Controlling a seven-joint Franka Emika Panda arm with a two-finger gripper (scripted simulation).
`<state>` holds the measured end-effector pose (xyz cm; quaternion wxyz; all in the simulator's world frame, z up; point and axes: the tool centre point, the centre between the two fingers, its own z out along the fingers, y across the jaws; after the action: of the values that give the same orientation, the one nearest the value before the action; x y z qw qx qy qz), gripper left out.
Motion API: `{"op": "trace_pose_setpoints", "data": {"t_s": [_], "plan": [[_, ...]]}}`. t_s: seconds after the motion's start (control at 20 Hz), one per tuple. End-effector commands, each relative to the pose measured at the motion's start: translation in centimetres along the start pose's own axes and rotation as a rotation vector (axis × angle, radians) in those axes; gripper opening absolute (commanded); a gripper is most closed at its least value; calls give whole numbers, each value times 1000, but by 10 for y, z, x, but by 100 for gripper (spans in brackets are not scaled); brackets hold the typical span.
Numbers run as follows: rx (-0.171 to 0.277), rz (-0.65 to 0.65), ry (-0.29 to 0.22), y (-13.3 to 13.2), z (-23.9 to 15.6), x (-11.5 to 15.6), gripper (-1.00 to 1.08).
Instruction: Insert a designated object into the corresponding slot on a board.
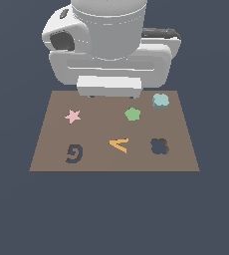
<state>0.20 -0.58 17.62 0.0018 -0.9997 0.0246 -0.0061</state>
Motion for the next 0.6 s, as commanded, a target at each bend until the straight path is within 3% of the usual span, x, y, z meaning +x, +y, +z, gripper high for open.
{"op": "trace_pose_setpoints", "data": {"t_s": [0.0,0.25,0.55], "plan": [[0,0,0,0,0,0,100],[0,0,0,-6,4,-4,100],[-1,-2,-2,-32,24,-21,100]]}}
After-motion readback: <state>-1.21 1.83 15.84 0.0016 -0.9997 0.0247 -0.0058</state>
